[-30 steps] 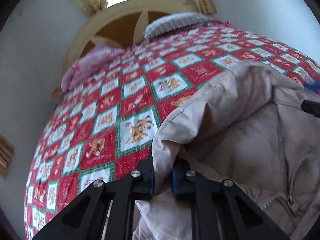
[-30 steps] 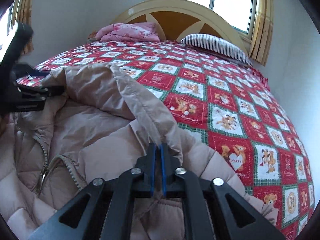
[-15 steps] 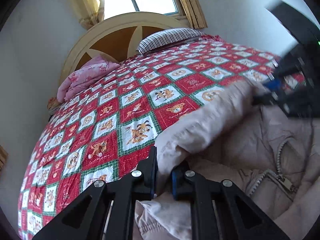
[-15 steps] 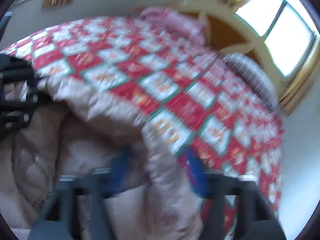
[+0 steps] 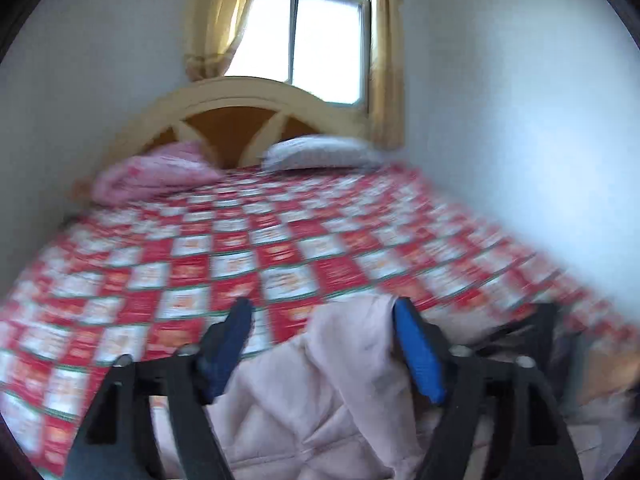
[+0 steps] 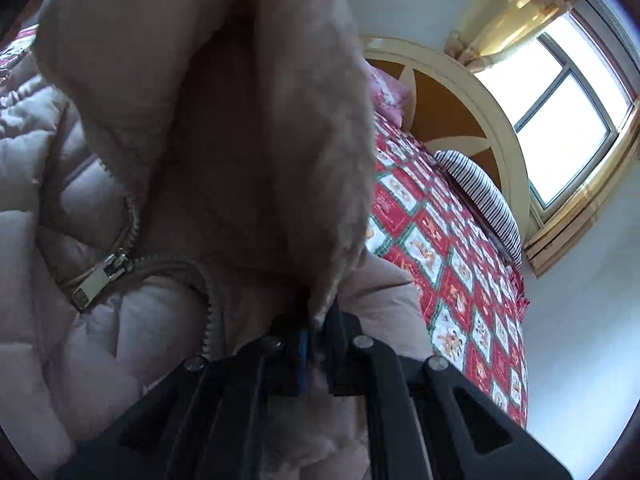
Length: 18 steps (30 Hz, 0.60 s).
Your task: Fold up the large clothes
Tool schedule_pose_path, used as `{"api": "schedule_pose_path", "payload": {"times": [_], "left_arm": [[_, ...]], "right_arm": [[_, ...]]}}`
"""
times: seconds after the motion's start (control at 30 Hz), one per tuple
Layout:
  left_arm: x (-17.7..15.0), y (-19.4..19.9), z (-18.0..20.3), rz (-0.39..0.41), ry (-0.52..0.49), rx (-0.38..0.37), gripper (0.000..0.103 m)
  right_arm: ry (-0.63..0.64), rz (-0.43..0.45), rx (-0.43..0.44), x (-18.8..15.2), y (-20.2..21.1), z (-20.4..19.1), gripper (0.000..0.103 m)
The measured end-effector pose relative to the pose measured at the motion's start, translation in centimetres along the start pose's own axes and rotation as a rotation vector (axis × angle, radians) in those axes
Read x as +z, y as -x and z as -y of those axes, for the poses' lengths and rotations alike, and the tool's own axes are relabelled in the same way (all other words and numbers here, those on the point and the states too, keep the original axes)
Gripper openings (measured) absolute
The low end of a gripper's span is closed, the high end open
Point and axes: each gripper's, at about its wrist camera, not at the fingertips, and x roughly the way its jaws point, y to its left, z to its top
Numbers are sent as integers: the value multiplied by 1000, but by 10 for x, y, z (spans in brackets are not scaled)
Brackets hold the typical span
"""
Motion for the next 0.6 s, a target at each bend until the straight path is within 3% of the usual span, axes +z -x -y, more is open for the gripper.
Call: {"api": "schedule_pose_path", "payload": {"times": [0.07, 0.13, 0.27, 0.37, 0.4, 0.47, 0.53, 0.6], "left_arm": [[-14, -17, -7, -118, -69, 96, 84], [-27, -11, -23, -123, -38, 117, 84], [-18, 21, -53, 32, 178, 57, 84], [8, 5, -50, 36, 267, 30, 85], [13, -6, -44, 17, 249, 56, 85], [16, -45, -24, -101, 122, 175, 85], [-2, -79, -4, -245, -36, 291, 85], [-32, -98, 14, -319, -179, 366, 85]], "right_arm": [[-17, -13, 3, -2, -2, 2, 9], [-49, -16, 9, -4, -5, 6, 9], [-45, -5, -15, -6, -3, 0, 9], [-26, 4, -28, -5, -2, -6, 9], [-21, 6, -31, -6, -2, -7, 9], [-11, 13, -43, -5, -1, -9, 9], [-2, 26, -54, -6, 1, -9, 9], [8, 43, -65, -6, 5, -10, 8]]}}
